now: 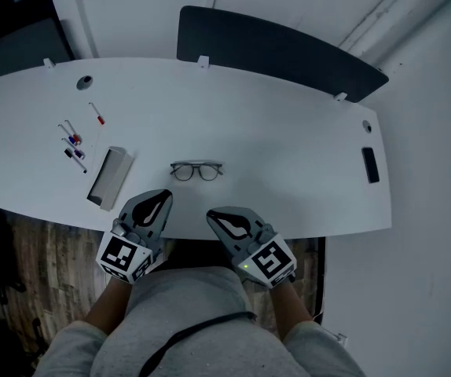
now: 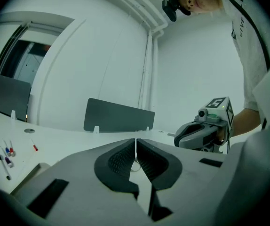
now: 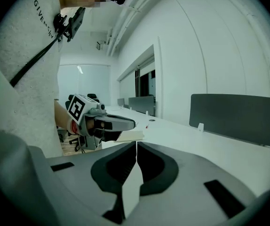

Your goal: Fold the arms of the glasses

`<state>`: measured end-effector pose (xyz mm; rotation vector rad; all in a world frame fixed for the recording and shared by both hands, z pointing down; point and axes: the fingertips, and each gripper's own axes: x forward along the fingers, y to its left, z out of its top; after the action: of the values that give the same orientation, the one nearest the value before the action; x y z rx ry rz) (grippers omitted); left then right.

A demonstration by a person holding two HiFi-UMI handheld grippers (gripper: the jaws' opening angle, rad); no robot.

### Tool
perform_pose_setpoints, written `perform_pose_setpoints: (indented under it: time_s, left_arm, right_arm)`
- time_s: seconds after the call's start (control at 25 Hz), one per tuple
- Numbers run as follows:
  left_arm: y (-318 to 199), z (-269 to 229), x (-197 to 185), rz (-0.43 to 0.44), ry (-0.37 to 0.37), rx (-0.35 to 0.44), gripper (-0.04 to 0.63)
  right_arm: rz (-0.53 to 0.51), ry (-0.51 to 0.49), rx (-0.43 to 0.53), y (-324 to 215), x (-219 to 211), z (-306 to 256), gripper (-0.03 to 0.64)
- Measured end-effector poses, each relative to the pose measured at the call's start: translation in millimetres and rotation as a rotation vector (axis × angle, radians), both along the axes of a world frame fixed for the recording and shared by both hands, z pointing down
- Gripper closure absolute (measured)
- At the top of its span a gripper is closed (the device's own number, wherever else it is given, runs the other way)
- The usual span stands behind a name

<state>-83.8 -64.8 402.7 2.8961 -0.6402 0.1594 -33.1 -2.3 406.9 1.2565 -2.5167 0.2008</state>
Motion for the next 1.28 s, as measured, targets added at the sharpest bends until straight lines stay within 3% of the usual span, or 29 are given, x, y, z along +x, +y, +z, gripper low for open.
perform_pose_setpoints:
  time_s: [0.36,0.6,1.28]
  left_arm:
    - [37.9,-15.9,-8.5,-0.014,0.02,0.021,0.572]
    - [64.0,-31.2,-19.0,-0.096,0.029,0.019,0.572]
    - [202.6,-29.6,-20.9,-0.174,0.025,-0.016,0.572]
  right_arm:
    - [0.037,-0.014,0.012,26.9,-5.3,-21.3,0.595]
    - [-0.004,-0.033,0.05,55.1,-12.9,-42.3,0.595]
    - [-0.051,-0.078,0.026,183.4,-29.6,-44.9,0.595]
